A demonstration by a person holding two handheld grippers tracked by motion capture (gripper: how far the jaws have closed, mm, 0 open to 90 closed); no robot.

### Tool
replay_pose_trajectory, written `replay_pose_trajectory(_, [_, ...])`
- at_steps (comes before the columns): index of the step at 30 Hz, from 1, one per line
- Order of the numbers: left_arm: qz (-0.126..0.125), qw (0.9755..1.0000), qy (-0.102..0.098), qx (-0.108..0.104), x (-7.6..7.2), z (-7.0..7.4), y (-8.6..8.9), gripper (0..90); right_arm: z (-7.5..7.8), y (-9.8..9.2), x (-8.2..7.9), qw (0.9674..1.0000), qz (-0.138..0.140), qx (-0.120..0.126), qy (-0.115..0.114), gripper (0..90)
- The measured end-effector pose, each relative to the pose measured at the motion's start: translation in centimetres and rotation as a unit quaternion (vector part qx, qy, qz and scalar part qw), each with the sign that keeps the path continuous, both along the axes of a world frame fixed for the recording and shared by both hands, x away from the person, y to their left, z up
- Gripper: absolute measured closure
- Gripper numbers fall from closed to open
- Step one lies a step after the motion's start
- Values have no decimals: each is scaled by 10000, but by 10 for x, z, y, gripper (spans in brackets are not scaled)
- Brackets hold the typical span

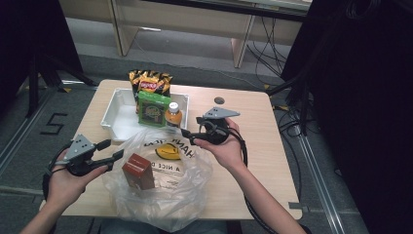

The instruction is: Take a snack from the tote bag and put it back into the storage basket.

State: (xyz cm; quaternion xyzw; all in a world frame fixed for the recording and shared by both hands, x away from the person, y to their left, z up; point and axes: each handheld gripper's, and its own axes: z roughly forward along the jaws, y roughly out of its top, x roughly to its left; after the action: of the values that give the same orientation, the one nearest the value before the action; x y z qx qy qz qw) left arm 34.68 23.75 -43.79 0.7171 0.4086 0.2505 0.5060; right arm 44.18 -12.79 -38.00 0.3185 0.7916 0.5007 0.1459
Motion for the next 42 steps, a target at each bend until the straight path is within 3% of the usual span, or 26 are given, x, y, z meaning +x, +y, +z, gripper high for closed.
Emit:
replay_pose_trajectory(8, [27, 10000, -7, -9, -1, 2, 1, 390, -4, -19, -14, 9996, 69, 272, 65, 339])
replay_pose_trajectory(14, [22, 9999, -45, -105, 0, 4, 0, 387, -7, -38, -24, 9992, -95, 376, 91, 342])
replay_pose_trajectory(15, [50, 10000, -40, -72, 0, 4, 0, 387, -8, -41, -24, 9991, -70, 407, 0, 342])
replay_pose_trajectory(16, [56, 9999, -41, -93, 0, 4, 0, 386, -8, -44, -26, 9989, -125, 434, 90, 343])
replay_pose_trajectory(17, [55, 9999, -38, -98, 0, 4, 0, 386, -9, -48, -26, 9993, -107, 359, -8, 346])
replay_pose_trajectory(18, [55, 9999, -37, -96, 0, 4, 1, 386, -9, -50, -29, 9987, -172, 459, 118, 350])
replay_pose_trajectory(19, [57, 9999, -36, -92, 0, 4, 1, 386, -10, -54, -29, 9990, -166, 415, 70, 359])
replay_pose_trajectory(27, [69, 9999, -98, -123, -8, 5, 2, 386, -10, -69, -40, 9985, -362, 419, -22, 572])
replay_pose_trajectory(28, [67, 9998, -100, -134, -8, 5, 2, 387, -9, -72, -40, 9985, -400, 321, -183, 598])
replay_pose_trajectory(29, [97, 9998, -111, -107, -9, 6, 3, 387, -8, -73, -42, 9984, -449, 321, -119, 613])
replay_pose_trajectory(30, [107, 9997, -128, -155, -10, 6, 3, 386, -9, -73, -41, 9982, -461, 330, -201, 638])
replay_pose_trajectory(31, [114, 9997, -121, -154, -10, 6, 3, 386, -9, -77, -40, 9977, -509, 193, -392, 665])
replay_pose_trajectory(32, [111, 9998, -116, -152, -11, 5, 3, 387, -9, -78, -41, 9972, -632, 191, -351, 686])
replay_pose_trajectory(35, [128, 9998, -97, -123, -12, 5, 3, 387, -13, -83, -39, 9972, -657, 67, -337, 710])
replay_pose_trajectory(42, [103, 9997, -48, -225, -13, 7, 2, 388, -18, -90, -38, 9968, -704, 238, -296, 782])
